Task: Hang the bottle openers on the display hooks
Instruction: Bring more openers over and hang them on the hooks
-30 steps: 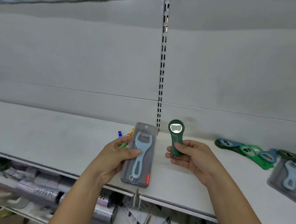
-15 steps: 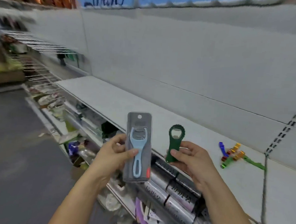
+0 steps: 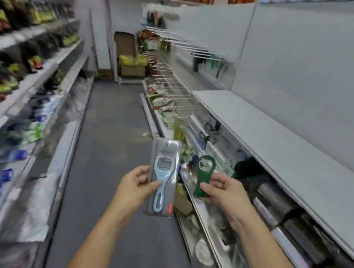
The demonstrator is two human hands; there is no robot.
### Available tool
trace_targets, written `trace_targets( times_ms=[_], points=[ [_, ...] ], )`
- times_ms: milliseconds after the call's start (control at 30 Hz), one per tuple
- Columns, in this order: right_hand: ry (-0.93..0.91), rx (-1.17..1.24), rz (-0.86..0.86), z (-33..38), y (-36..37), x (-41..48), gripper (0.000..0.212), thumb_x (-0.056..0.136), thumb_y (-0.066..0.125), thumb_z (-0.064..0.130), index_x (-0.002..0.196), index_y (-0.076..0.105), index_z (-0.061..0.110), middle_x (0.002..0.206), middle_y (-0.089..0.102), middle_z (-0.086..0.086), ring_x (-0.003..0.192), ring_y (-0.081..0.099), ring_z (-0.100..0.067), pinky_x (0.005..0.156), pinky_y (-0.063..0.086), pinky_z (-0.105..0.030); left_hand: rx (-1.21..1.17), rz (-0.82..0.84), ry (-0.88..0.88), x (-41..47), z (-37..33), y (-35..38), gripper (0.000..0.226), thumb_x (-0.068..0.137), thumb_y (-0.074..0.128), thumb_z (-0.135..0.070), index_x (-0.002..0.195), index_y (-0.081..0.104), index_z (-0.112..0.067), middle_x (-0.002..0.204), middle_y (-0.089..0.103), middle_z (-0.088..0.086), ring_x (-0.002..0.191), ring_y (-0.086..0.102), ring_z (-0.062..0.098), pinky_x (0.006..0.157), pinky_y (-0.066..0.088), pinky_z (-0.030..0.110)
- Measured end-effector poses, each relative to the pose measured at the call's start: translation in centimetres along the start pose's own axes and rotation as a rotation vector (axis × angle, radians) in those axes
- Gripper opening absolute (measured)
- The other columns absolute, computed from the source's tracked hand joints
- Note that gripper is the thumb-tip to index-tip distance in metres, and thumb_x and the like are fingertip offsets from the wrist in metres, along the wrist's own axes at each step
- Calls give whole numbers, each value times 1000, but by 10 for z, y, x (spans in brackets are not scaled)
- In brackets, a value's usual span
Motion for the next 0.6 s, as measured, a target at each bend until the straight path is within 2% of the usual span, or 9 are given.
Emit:
trace_targets(
  times_ms=[67, 167, 333, 433, 500, 600],
  points=[
    [8, -5, 50, 0, 25, 29, 17, 84, 66, -15, 92, 67, 0, 69, 73, -6, 62, 72, -19, 63, 62, -34, -7, -48, 8, 20, 3, -22, 35, 84, 74, -1, 114, 64, -16, 99, 79, 3, 90, 75, 18, 75, 58, 28],
    [4, -25, 112, 4, 55, 74, 21, 85, 65, -15, 89, 67, 6, 65, 75, -3, 59, 72, -15, 56, 61, -26, -18, -103, 16, 59, 6, -45, 33, 85, 71, 2, 114, 63, -12, 99, 78, 5, 87, 74, 15, 69, 57, 21],
    [-9, -18, 174, 13, 91, 170, 20, 84, 69, -11, 92, 67, 7, 65, 75, 0, 61, 73, -12, 55, 59, -22, -9, -155, 15, 137, 0, -69, 32, 86, 72, -2, 115, 63, -15, 102, 78, 4, 94, 74, 22, 74, 58, 30],
    [-6, -23, 208, 28, 110, 225, 19, 83, 71, -9, 93, 68, 7, 74, 77, -5, 67, 75, -17, 57, 60, -24, -5, -186, 7, 184, -13, -78, 31, 85, 72, -2, 112, 64, -16, 103, 78, 7, 98, 72, 28, 82, 57, 40],
    [-3, -46, 227, 38, 124, 262, 22, 81, 74, -7, 101, 68, 0, 86, 77, -15, 77, 76, -25, 60, 61, -27, -6, -220, 22, 215, -24, -86, 31, 85, 72, -2, 111, 64, -16, 103, 78, 7, 97, 72, 28, 89, 56, 45],
    [0, -53, 242, 50, 146, 311, 29, 81, 74, -7, 108, 65, -7, 98, 73, -27, 85, 74, -34, 63, 62, -31, -20, -266, 41, 257, -41, -98, 30, 87, 70, 0, 112, 64, -16, 101, 78, 7, 92, 72, 23, 90, 55, 45]
  ],
)
Point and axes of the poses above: each hand's wrist, its own x-axis towards the middle knuckle, its own y-axis out of the palm, z = x × y, the point moved 2 cm from there along x, towards the middle knuckle
